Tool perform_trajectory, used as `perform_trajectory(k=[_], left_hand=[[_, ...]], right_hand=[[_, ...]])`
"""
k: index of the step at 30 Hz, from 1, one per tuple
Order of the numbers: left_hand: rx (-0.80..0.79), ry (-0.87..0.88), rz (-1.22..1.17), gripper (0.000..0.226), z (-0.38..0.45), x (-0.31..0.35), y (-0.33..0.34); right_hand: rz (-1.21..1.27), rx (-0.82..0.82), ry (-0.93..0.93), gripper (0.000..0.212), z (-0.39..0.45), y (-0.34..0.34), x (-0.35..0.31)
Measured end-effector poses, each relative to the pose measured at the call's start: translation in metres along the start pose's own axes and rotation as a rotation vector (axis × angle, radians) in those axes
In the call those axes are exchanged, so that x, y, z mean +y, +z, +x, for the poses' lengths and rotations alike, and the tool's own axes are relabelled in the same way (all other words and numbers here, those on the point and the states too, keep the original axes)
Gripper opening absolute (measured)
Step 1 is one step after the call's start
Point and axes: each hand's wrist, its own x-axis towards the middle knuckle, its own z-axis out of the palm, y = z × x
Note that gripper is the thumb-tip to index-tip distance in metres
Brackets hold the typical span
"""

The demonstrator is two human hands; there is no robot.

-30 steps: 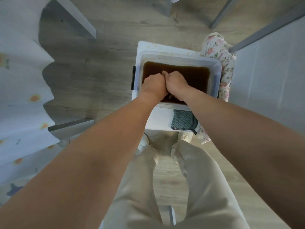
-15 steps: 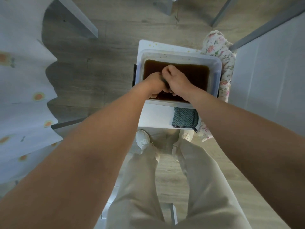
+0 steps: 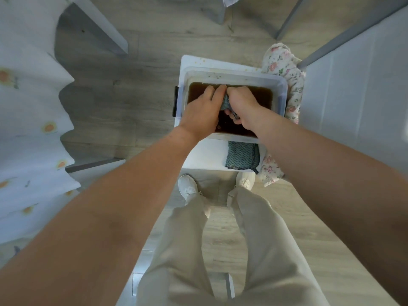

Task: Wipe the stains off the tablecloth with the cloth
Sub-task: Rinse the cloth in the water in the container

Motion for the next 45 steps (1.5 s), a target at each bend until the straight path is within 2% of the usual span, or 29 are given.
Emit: perform_trajectory(k=[3,7,12,15,20,25,27,29,31,32,33,35,37,39,42,45], left_hand=[[0.026,-0.054,0.057,0.039,0.010,0.003,0.000],[-0.071,-0.143,0.061,0.017,0.015,0.002,-0.002],[-0.207,-0.303,-0.108,0.014,0.021,0.001,0.002],[-0.278,-0.307,-0.196,0.012,0.026,-0.001,0.001],[-0.382,-0.299,-0.380,0.012,0.036,0.002,-0.006],[-0.558,-0.431,-0.631,0.015,0.036,0.005,-0.017],[-0.627,-0.512,-0.739,0.015,0.034,0.003,-0.019],[-0.654,-0.569,-0.858,0.023,0.031,0.000,-0.021],[-0.583,-0.608,-0.965,0.017,0.029,0.000,-0.023],[-0.488,-0.604,-0.970,0.024,0.027,0.002,-0.021],[-0.357,-0.561,-0.896,0.038,0.023,0.006,-0.019],[-0.082,-0.351,-0.623,0.068,0.006,0.014,-0.010],[-0.028,-0.116,-0.381,0.087,-0.009,0.021,-0.005],[-0.048,0.010,-0.196,0.093,-0.012,0.019,-0.004],[0.091,0.043,-0.056,0.070,0.002,0.019,-0.005],[0.121,-0.034,0.056,0.038,0.016,0.025,-0.010]], right_hand=[[-0.123,-0.006,-0.030,0.034,0.002,0.006,0.005],[-0.426,0.111,-0.243,0.047,0.013,0.011,0.017],[-0.647,0.164,-0.407,0.050,0.024,0.011,0.019],[-0.685,0.182,-0.502,0.051,0.028,0.011,0.021],[-0.788,0.253,-0.771,0.056,0.034,0.001,0.023],[-0.944,0.325,-0.960,0.059,0.034,-0.004,0.024],[-1.030,0.319,-0.997,0.062,0.030,-0.006,0.024],[-0.965,0.238,-1.018,0.052,0.023,-0.009,0.026],[-0.831,0.178,-0.960,0.038,0.014,-0.012,0.029],[-0.770,0.184,-0.881,0.035,0.010,-0.012,0.028],[-0.697,0.208,-0.763,0.034,0.006,-0.011,0.026],[-0.405,0.248,-0.429,0.032,-0.003,-0.011,0.018],[0.034,0.157,-0.042,0.025,-0.013,-0.012,0.007],[0.272,0.026,0.168,0.023,-0.020,-0.017,-0.002],[0.203,-0.070,0.225,0.031,-0.023,-0.020,-0.010],[-0.017,-0.032,0.134,0.028,-0.025,-0.016,-0.013]])
